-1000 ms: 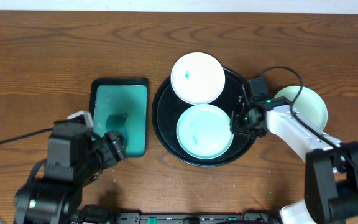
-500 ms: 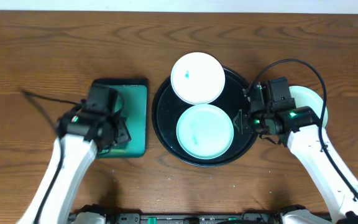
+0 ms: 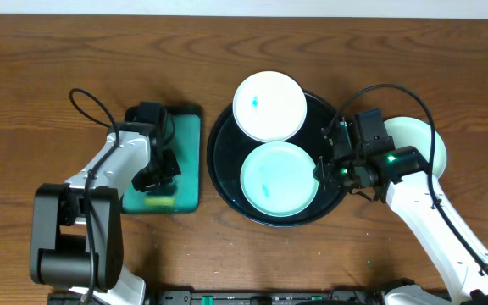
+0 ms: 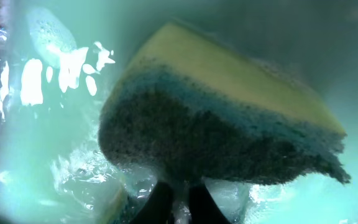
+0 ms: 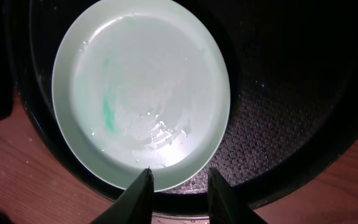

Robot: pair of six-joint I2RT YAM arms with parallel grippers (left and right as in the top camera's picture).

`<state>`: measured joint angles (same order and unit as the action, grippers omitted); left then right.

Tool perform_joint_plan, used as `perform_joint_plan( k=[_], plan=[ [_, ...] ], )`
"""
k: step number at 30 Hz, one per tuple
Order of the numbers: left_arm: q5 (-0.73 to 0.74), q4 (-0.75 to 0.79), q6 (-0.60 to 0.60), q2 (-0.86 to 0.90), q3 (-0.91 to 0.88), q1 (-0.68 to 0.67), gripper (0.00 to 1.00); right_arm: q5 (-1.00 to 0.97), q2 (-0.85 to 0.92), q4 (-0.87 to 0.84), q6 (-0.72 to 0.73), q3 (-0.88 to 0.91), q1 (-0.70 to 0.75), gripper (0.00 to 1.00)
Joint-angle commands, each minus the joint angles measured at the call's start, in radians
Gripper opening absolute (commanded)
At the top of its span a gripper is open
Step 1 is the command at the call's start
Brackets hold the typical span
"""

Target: Clean dirty plates on tray and stack at the side

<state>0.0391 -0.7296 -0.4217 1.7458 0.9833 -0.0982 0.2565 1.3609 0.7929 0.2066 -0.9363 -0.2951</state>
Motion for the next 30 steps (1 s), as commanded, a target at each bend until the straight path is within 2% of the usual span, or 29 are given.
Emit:
perform_joint_plan(
  k=[1,2,3,4,6,8,11,18,22,23,25,27,30],
  plan=[
    [0.109,-0.012,0.037,0.022,0.002,0.000,0.07,0.006,-0.006,-0.002,-0.013,-0.014,-0.023,0.25],
    [0.110,-0.024,0.042,0.013,0.010,0.000,0.08,0.006,-0.006,-0.003,-0.013,-0.014,-0.023,0.25],
    [0.110,-0.037,0.048,0.002,0.019,0.000,0.12,0.006,-0.006,-0.004,-0.013,-0.014,-0.023,0.25],
    [0.111,-0.048,0.052,-0.012,0.027,0.000,0.27,0.006,-0.006,-0.004,-0.013,-0.014,-0.023,0.25],
    [0.111,-0.058,0.051,-0.038,0.031,0.000,0.46,0.005,-0.006,-0.005,-0.013,-0.014,-0.023,0.25],
    [0.111,-0.064,0.051,-0.063,0.031,0.000,0.56,0.003,-0.006,-0.005,-0.013,-0.014,-0.023,0.24],
    [0.107,-0.074,0.052,-0.079,0.031,0.000,0.59,0.003,-0.006,-0.004,-0.013,-0.014,-0.023,0.24],
    [0.087,-0.034,0.051,-0.076,-0.023,0.000,0.59,0.003,-0.006,-0.004,-0.009,-0.014,-0.023,0.24],
    [0.031,0.053,0.051,-0.066,-0.105,0.000,0.56,0.003,-0.006,-0.005,0.006,-0.014,-0.023,0.24],
    [0.031,0.072,0.051,-0.064,-0.120,0.000,0.51,0.003,-0.006,-0.005,0.006,-0.014,-0.024,0.24],
    [0.031,0.086,0.051,-0.064,-0.129,0.000,0.27,0.003,-0.006,-0.005,0.006,-0.014,-0.024,0.24],
    [0.032,0.078,0.051,-0.068,-0.116,0.000,0.09,0.000,-0.006,-0.005,0.007,-0.014,-0.024,0.21],
    [0.032,0.034,0.051,-0.080,-0.082,0.000,0.07,-0.111,-0.006,0.014,0.113,-0.014,-0.024,0.17]
  ],
)
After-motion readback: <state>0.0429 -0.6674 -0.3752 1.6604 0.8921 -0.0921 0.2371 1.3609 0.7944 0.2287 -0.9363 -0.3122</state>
